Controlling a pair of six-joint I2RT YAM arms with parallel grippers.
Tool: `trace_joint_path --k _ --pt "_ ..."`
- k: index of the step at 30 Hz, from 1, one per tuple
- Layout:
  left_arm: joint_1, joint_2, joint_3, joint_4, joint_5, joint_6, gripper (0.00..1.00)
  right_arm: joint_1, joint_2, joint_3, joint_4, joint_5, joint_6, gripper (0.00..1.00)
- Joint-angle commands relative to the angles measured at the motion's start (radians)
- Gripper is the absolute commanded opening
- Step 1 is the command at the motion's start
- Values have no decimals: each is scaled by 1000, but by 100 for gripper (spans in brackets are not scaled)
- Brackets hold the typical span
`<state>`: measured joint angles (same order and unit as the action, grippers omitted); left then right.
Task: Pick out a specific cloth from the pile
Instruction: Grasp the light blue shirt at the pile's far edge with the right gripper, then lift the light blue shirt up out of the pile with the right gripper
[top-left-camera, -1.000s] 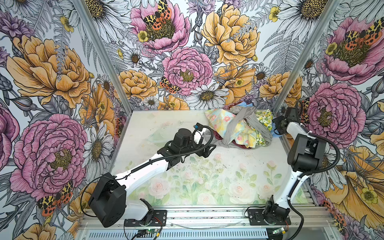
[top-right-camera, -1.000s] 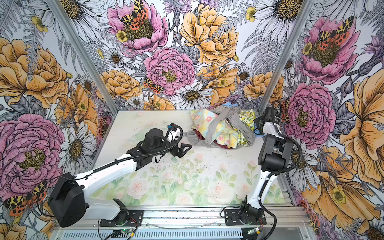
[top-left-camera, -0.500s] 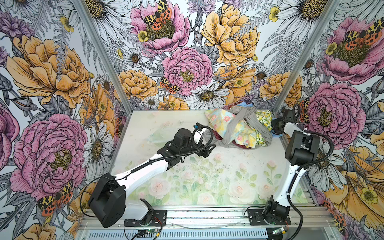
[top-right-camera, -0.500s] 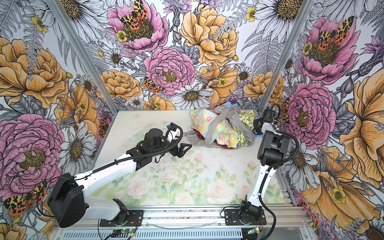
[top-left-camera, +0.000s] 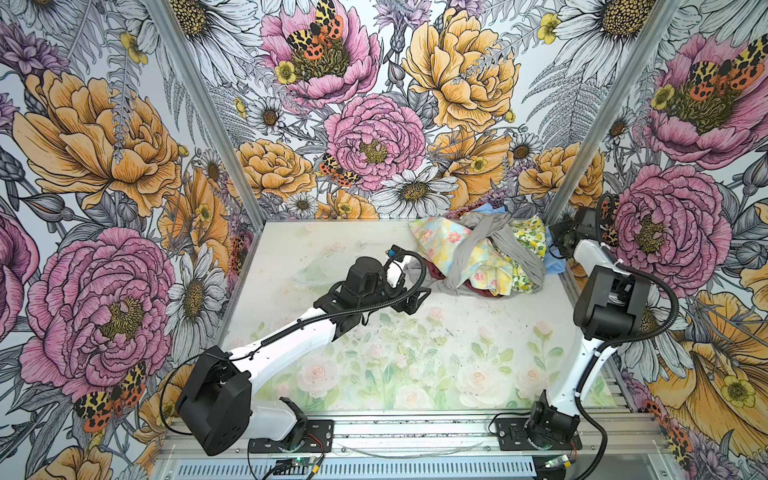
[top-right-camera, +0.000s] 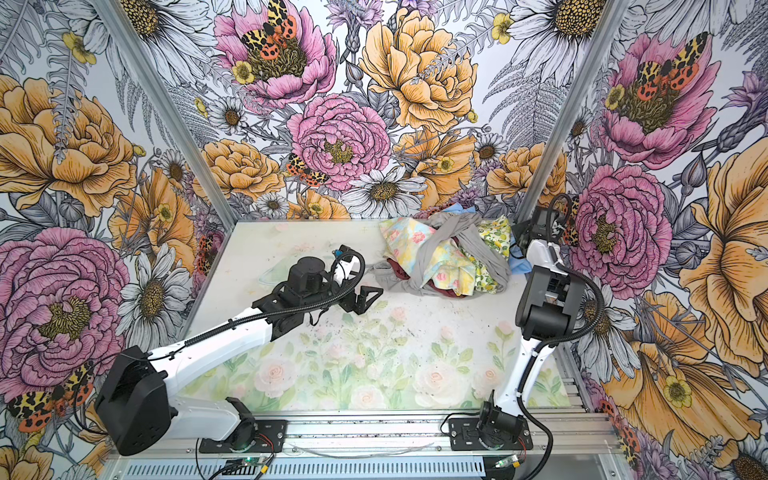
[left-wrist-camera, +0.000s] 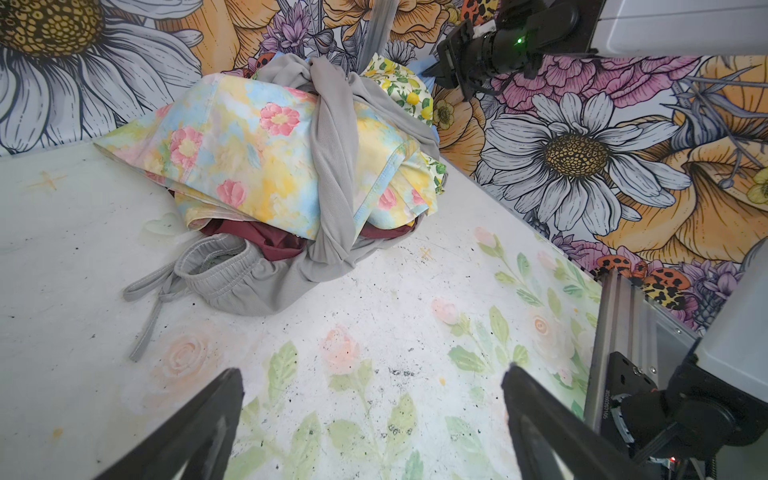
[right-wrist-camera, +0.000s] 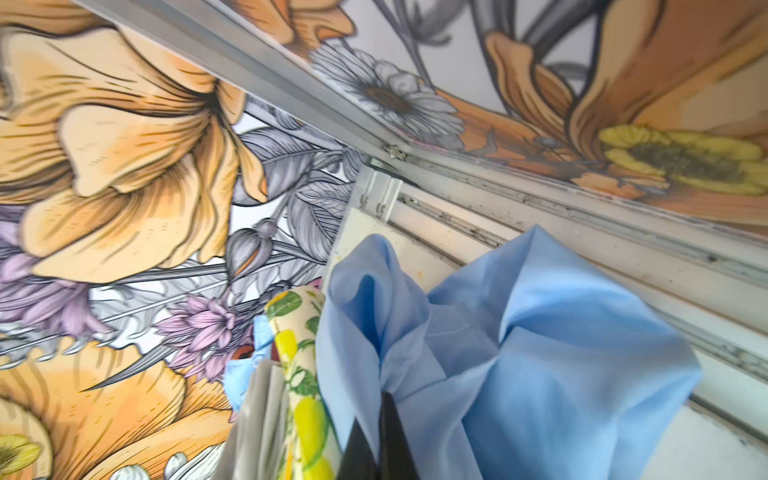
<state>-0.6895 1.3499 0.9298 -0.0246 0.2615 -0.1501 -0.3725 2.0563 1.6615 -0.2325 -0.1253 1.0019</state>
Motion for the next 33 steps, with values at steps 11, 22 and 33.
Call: trace_joint_path --k 11,22,33 --pt "36 7 -7 22 -18 -11 98 68 -123 391 29 66 -122 0" --pt "49 52 2 20 -18 -13 98 67 166 1182 -115 13 -59 0" --pt "78 56 5 34 -27 -30 98 189 -114 796 -95 -150 -87 0"
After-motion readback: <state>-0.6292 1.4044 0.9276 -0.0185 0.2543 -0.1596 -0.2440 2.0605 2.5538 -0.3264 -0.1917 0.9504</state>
